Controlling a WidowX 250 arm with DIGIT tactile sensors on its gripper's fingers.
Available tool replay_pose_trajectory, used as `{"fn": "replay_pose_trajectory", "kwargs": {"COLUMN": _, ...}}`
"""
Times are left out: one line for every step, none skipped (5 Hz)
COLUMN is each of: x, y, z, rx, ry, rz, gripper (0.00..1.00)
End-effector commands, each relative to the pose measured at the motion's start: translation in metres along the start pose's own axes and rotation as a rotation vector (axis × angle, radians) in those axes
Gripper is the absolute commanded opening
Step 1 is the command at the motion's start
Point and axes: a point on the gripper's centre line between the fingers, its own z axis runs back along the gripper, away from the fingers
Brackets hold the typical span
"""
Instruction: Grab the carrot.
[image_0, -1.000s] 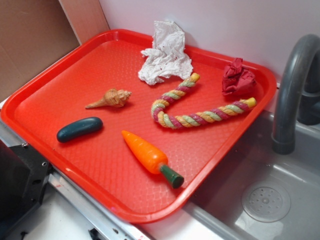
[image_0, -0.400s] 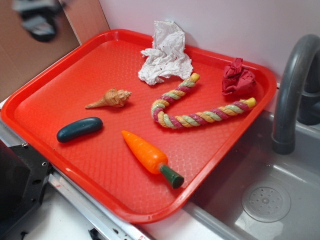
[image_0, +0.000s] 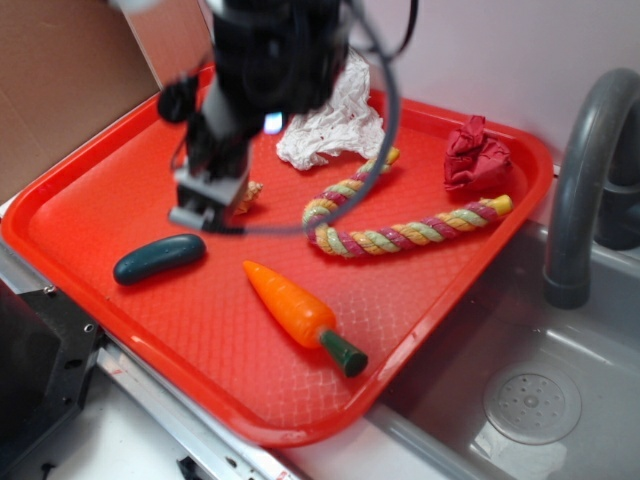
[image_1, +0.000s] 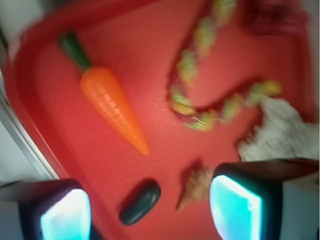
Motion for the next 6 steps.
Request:
{"fn": "replay_pose_trajectory", "kwargs": {"x": 0.007, "y": -0.022, "z": -0.036, "rx": 0.031, "ry": -0.065, "rz": -0.361, "gripper": 1.0}}
{"fn": "replay_pose_trajectory", "kwargs": {"x": 0.024, "y": -0.02, "z": -0.046, "rx": 0.033, "ry": -0.114, "rz": -0.326, "gripper": 1.0}}
{"fn": "replay_pose_trajectory", "kwargs": {"x": 0.036, "y": -0.021, "z": -0.056, "rx": -0.03, "ry": -0.149, "rz": -0.331, "gripper": 1.0}}
{"fn": "replay_pose_trajectory", "kwargs": {"x": 0.042, "y": -0.022, "z": -0.066, "rx": -0.037, "ry": -0.186, "rz": -0.313, "gripper": 1.0}}
{"fn": "replay_pose_trajectory", "kwargs": {"x": 0.041, "y": -0.024, "z": -0.07, "rx": -0.063, "ry": -0.189, "rz": -0.34, "gripper": 1.0}}
{"fn": "replay_pose_trajectory", "kwargs": {"x": 0.043, "y": -0.024, "z": -0.076, "rx": -0.032, "ry": -0.201, "rz": -0.299, "gripper": 0.0}}
